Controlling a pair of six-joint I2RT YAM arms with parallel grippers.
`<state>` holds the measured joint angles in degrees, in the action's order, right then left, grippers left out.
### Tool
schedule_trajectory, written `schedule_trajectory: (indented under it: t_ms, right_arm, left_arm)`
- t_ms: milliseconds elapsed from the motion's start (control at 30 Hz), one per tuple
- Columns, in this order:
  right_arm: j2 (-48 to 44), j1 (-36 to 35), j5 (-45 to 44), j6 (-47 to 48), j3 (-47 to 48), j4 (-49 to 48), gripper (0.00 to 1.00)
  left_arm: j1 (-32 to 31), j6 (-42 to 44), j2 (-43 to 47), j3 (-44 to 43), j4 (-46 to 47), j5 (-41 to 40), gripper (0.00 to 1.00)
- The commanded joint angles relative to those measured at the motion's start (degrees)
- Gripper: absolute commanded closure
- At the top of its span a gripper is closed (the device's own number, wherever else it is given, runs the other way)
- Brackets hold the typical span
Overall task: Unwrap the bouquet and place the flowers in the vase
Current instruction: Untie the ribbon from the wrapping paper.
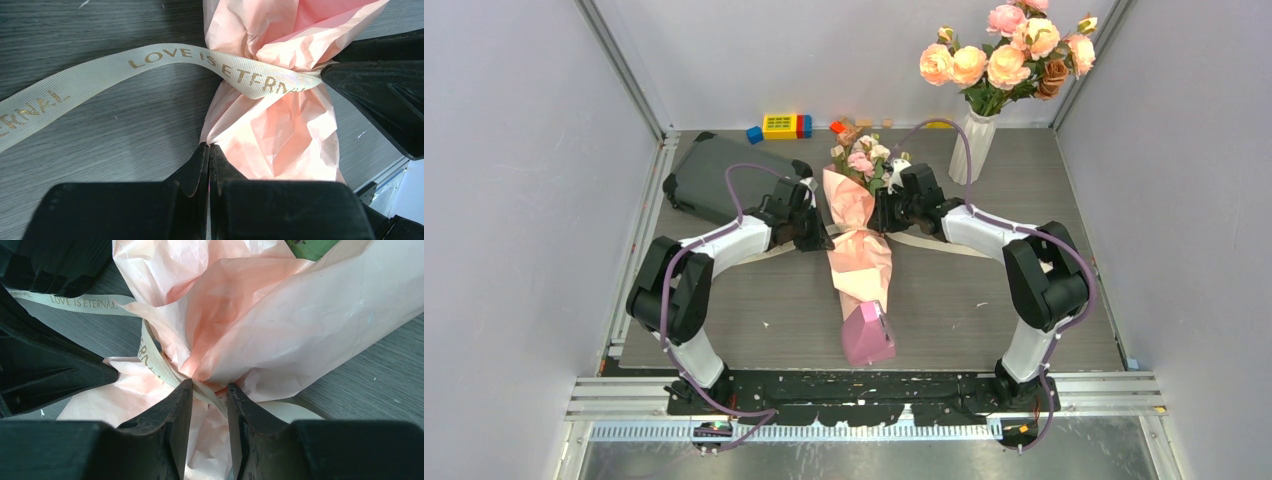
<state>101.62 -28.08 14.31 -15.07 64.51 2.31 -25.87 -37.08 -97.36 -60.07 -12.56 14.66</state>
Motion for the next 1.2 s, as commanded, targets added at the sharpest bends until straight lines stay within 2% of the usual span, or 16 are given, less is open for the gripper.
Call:
schedule_trajectory:
  t_ms: [0,200,300,433,767,900,1167]
  right_arm:
    - [-0.3,-0.2,1.3,1.0,1.5,-0.4,0.67]
    - [-0.3,-0.3,0.9,0.8,1.0,-0.6,0.83]
    - [-1.1,-0.3,0.2,0.8,0.4,-1.3,0.99]
    - [-2.8,-0.3,-1.4,0.3,-1.4,-3.7,1.0]
    - [-9.1,-0.3,-13.8,-2.5,-10.0,-10.8,1.0]
    - [-9.4,-0.2,-18.3,-3.8,-10.8,-10.4,1.0]
    - [-9.4,-0.2,-21.6,-8.2,-13.4,-10.6,1.0]
  left_arm:
    - [0.4,0.4,0.9,-0.6,0.1,0.6,1.0]
    - [0.4,0.3,0.9,-0.6,-0.1,0.6,1.0]
    - [0.4,0.3,1.0,-0.6,-0.2,0.5,1.0]
    - [0.4,0.3,1.3,-0.5,-0.3,0.2,1.0]
    - [0.4,0.1,1.8,-0.1,-0.6,-0.8,1.0]
    - [0.4,-0.2,1.9,-0.1,-0.6,-0.7,1.0]
    - [0.5,0.0,2.4,0.3,-0.7,-1.2,1.0]
